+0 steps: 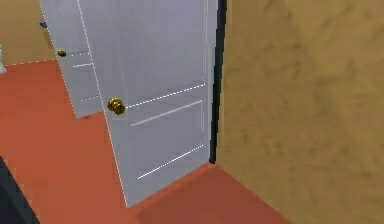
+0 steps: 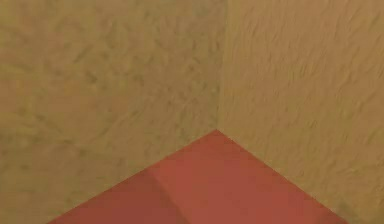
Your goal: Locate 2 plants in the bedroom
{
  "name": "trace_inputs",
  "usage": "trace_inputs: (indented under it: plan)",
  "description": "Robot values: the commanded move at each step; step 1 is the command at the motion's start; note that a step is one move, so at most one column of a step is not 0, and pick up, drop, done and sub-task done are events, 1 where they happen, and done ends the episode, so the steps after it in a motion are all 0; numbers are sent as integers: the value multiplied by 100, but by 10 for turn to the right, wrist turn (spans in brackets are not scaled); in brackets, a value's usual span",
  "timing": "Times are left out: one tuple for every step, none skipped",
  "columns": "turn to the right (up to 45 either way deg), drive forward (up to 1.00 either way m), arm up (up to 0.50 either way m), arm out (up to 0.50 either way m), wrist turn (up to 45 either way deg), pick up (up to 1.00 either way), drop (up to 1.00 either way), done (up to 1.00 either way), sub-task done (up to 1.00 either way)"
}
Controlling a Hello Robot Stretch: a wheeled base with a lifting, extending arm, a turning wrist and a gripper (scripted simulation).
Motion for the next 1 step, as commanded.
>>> trace_inputs:
  plan:
    - [-60,0,0,0,0,0,0,0,0]
